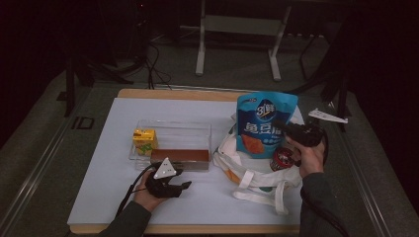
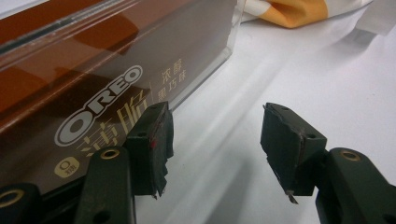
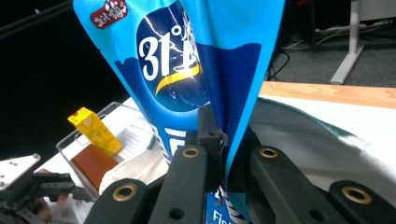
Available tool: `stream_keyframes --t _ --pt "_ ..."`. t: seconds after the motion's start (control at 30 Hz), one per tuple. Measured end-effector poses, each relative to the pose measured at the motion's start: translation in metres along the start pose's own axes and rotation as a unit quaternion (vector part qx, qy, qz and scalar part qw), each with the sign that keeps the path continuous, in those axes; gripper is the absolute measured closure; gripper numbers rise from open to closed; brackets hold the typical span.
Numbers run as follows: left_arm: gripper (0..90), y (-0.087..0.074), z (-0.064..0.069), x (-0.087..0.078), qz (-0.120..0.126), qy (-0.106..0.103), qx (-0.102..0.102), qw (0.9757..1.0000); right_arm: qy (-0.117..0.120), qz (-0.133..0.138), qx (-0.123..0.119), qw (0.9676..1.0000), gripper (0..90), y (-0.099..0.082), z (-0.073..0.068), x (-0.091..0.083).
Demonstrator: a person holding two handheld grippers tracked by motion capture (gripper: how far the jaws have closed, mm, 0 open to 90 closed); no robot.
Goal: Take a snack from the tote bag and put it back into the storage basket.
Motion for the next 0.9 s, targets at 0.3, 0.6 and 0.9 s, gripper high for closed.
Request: stream_keyframes --t 0.3,0.6,0.9 --pt "42.8 0.0 0.0 0.0 -0.001 0.0 0.001 1.0 0.01 0.011 -0.004 0.9999 88.2 0.014 -0.012 -0.001" --pt "42.7 0.0 0.0 0.0 -0.001 0.0 0.001 1.0 0.019 0.026 0.004 0.9995 88.5 0.024 -0.021 -0.003" --pt "42.7 0.0 0.0 0.0 -0.001 0.0 0.002 1.0 0.033 0.03 0.007 0.999 88.6 0.029 -0.032 -0.003"
Point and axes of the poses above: each handheld gripper's, and its own axes: x roughly forward along the jaws, y roughly out of its top, z roughly to its right, the point moved 3 cm from there along x, roughly forward along the jaws, and after that the axes turned 13 degrees about z, right-handed, at the moved point
